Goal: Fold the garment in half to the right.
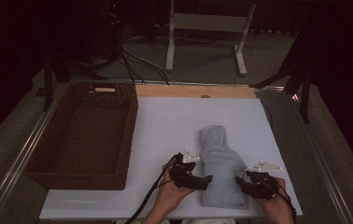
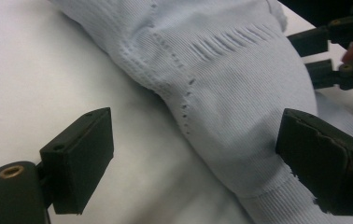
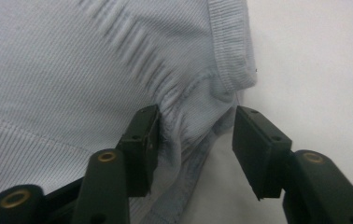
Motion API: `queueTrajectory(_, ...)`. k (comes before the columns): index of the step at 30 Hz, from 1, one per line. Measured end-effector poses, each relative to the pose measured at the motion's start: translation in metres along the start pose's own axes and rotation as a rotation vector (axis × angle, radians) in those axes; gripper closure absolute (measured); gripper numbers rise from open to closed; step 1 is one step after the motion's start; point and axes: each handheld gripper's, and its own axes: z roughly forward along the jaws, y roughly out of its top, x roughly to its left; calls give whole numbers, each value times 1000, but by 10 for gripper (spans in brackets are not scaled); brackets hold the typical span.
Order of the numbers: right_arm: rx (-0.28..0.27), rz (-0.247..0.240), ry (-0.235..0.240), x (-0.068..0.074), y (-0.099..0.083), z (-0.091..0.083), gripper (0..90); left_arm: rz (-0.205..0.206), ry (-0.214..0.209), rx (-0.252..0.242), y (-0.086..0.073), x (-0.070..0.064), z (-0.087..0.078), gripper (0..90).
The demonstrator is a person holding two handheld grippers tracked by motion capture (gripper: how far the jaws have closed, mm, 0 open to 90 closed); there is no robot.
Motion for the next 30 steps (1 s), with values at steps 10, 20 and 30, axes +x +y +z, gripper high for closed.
queueTrajectory(10,26,2,-2,0,1,3,653,-1,-56,51,-4,-11,17,176)
queueTrajectory(20,33,-1,27,2,3,3,812,28,-76,73,-3,-17,21,446)
queueTrajectory(30,31,5,31,2,6,5,837,66,-46,74,1,-23,20,720)
